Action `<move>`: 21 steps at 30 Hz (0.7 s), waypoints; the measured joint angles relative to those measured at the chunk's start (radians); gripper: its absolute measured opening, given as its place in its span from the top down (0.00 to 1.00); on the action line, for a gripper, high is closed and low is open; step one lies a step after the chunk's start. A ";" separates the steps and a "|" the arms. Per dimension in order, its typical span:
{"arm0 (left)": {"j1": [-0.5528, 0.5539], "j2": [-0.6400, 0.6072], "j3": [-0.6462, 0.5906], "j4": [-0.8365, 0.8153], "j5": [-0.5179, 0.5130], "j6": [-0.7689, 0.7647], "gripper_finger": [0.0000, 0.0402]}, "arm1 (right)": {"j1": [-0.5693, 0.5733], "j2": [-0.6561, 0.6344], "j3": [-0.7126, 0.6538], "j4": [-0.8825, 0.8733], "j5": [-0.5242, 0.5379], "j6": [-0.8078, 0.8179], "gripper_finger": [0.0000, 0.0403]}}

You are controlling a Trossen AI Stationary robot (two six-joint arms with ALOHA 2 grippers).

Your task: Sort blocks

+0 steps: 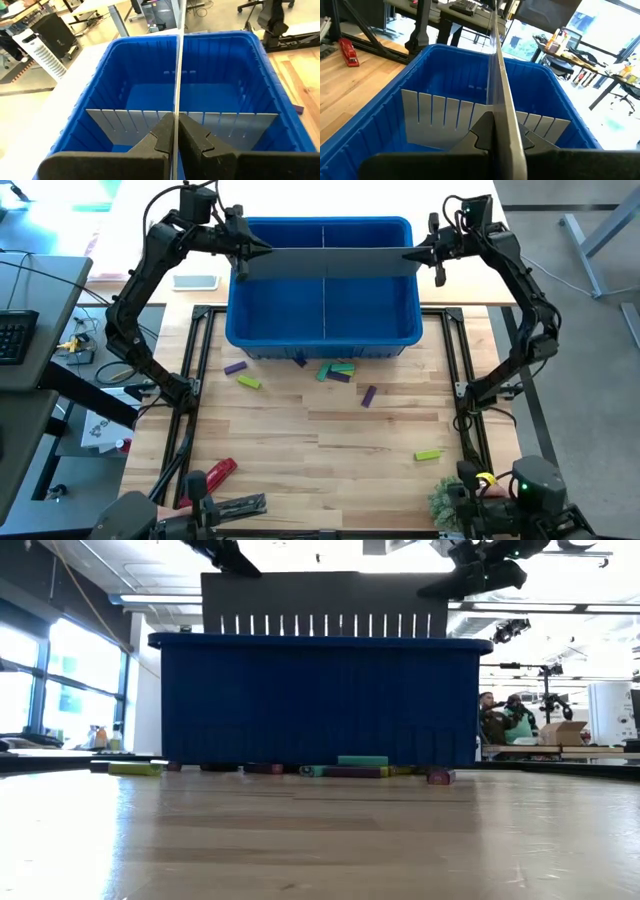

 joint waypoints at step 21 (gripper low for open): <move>0.013 0.001 0.000 0.052 -0.022 -0.001 1.00 | 0.064 0.019 0.000 0.102 0.083 0.114 1.00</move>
